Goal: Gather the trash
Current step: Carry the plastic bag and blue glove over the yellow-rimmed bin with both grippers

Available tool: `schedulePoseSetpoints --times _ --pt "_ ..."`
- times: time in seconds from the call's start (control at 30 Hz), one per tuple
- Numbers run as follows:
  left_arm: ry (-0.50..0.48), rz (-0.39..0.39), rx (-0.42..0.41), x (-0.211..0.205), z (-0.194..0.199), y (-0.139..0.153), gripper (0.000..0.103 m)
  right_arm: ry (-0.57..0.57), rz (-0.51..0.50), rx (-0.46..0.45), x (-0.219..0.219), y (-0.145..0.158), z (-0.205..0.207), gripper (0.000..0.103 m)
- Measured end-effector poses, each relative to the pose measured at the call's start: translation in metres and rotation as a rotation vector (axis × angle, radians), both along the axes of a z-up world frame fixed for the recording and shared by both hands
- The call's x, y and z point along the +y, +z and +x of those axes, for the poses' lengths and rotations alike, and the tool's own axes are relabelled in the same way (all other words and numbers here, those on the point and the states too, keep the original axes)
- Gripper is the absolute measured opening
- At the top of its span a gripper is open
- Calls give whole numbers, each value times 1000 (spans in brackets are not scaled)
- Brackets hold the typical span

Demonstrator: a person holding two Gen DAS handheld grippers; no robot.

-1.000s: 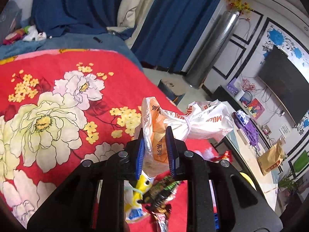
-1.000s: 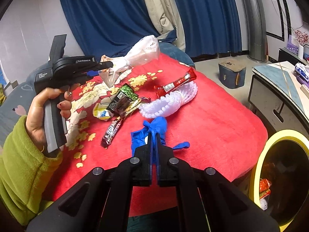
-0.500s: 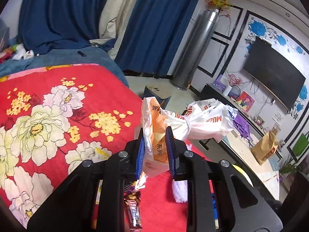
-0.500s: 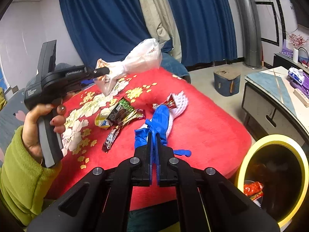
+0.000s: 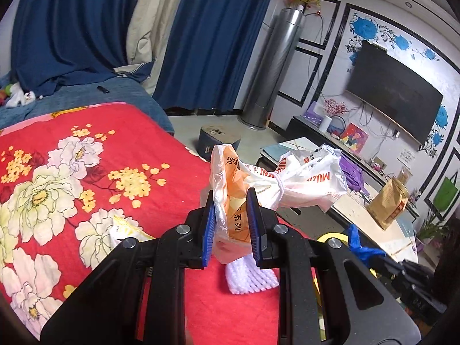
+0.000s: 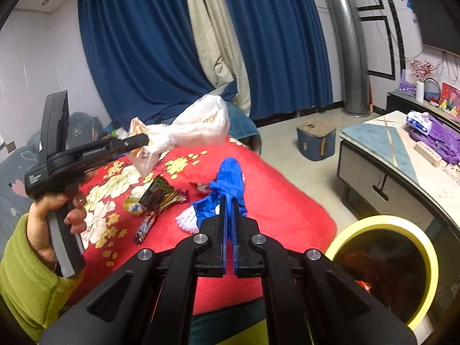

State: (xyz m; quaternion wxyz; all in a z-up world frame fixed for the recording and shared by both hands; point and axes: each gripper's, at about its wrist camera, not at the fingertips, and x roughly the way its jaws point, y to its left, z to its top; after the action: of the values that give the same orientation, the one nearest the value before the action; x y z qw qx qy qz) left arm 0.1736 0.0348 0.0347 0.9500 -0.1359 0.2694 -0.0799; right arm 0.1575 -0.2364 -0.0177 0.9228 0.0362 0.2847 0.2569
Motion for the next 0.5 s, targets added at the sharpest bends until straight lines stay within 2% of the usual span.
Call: schedulePoseSetpoints --times 0.5 --pt "-94 45 3 -45 -3 -8 15 -142 14 -38 -49 12 -5 3"
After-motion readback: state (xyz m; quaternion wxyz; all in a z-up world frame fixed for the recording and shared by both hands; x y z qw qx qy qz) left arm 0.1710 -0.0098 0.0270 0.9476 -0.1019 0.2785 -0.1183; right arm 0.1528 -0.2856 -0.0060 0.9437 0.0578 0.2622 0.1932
